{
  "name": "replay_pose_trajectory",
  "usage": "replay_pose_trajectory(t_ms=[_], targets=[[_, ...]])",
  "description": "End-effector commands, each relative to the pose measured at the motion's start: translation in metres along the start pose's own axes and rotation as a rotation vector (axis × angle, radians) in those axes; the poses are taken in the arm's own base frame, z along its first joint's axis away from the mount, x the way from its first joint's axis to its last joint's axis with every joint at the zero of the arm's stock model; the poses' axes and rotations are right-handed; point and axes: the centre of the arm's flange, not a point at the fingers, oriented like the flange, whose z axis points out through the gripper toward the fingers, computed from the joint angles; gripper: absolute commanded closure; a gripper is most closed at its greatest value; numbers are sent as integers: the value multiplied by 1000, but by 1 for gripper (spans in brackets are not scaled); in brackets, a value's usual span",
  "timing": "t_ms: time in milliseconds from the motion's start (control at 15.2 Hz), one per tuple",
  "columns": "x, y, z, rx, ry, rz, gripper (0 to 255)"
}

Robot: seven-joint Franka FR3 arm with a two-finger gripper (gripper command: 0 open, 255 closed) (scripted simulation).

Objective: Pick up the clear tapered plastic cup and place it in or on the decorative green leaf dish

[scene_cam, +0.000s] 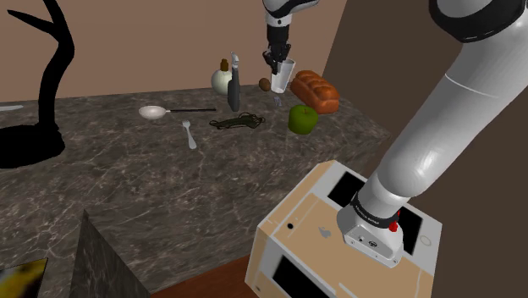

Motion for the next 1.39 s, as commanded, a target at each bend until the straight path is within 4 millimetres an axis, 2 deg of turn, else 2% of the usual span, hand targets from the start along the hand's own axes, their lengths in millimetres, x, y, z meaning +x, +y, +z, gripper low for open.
replay_pose_trajectory(t_ms=[0, 858, 924, 1320], targets=[[1, -26, -9, 0, 0, 2, 255], [14, -189, -61, 0, 0, 2, 255], [15, -191, -61, 0, 0, 2, 255], [16, -196, -30, 0, 0, 2, 255]])
